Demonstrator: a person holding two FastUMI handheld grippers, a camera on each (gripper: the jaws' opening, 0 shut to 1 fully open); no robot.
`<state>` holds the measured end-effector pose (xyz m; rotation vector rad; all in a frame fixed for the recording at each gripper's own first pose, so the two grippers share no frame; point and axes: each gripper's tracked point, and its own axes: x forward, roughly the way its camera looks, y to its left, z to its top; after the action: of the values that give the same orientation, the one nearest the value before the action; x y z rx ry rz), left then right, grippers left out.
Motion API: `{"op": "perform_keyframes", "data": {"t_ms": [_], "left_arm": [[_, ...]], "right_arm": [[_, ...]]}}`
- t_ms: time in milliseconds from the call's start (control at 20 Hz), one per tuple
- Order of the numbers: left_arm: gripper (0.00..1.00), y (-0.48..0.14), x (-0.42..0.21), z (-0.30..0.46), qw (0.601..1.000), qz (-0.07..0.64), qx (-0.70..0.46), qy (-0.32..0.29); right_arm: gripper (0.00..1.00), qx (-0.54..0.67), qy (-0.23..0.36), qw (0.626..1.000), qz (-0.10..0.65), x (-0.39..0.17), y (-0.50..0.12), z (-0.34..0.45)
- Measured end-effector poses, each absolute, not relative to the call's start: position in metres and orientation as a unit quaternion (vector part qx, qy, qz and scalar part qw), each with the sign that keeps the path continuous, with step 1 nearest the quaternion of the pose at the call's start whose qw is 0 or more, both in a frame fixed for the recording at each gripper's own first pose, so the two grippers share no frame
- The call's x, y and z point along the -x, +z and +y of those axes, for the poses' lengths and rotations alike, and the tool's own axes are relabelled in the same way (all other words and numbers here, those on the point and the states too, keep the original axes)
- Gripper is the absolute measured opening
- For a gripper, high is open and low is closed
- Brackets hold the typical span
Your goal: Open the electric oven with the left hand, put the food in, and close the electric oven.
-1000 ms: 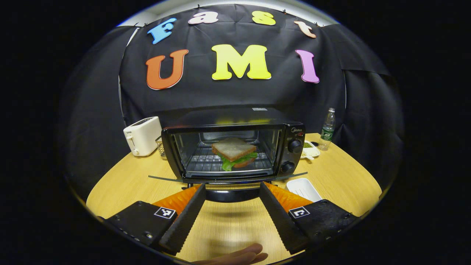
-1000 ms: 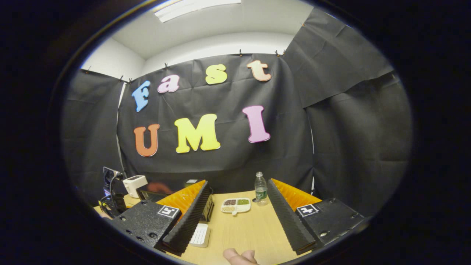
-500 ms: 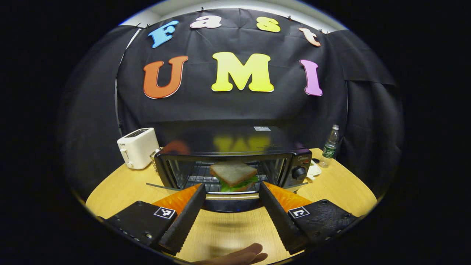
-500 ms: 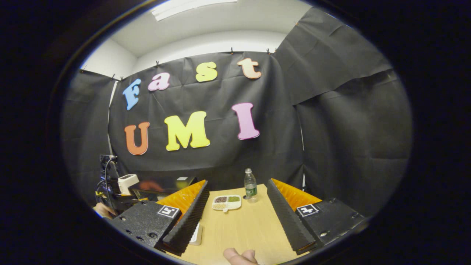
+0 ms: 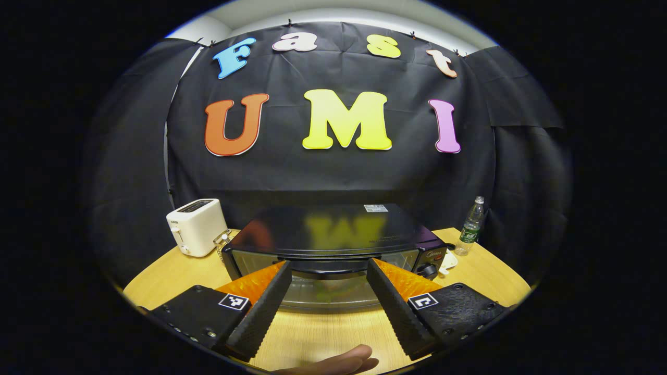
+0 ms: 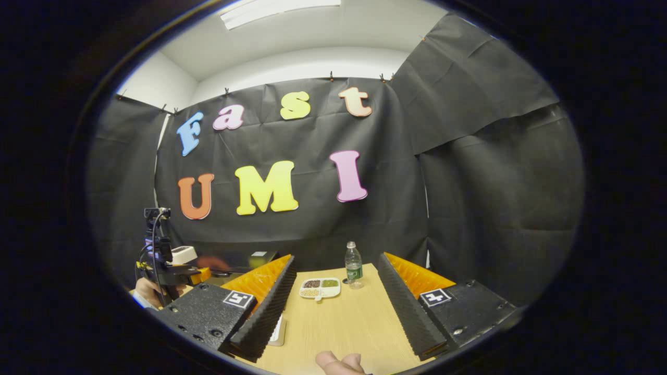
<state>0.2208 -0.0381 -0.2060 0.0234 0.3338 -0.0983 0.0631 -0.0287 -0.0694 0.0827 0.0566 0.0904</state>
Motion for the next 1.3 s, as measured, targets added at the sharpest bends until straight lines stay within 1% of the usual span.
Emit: {"op": "perform_keyframes", "data": {"t_ms": [250,500,750,850,1050,1300], "left_arm": [[0.95,-0.176,-0.188,-0.03,0.989,0.138,0.0,-0.053],[0.95,-0.126,-0.149,-0.024,0.995,0.095,-0.017,-0.039],[0.95,-0.076,-0.106,-0.031,0.997,0.056,-0.008,-0.046],[0.95,-0.061,-0.088,-0.025,0.999,0.036,-0.012,-0.032],[0.95,-0.049,-0.053,-0.024,1.0,0.013,0.003,-0.027],[0.94,-0.063,-0.025,-0.03,0.999,0.024,-0.008,-0.039]], "right_arm": [[0.97,-0.025,0.052,0.998,0.019,-0.052,-0.063,-0.018],[0.97,-0.026,0.063,0.998,0.01,-0.043,-0.054,-0.008],[0.96,-0.019,0.072,0.997,0.001,-0.031,-0.048,0.002],[0.96,-0.017,0.075,0.997,-0.001,-0.028,-0.047,0.004],[0.96,-0.015,0.083,0.996,-0.005,-0.023,-0.05,0.011],[0.97,-0.013,0.085,0.996,-0.004,-0.022,-0.057,0.017]]}}
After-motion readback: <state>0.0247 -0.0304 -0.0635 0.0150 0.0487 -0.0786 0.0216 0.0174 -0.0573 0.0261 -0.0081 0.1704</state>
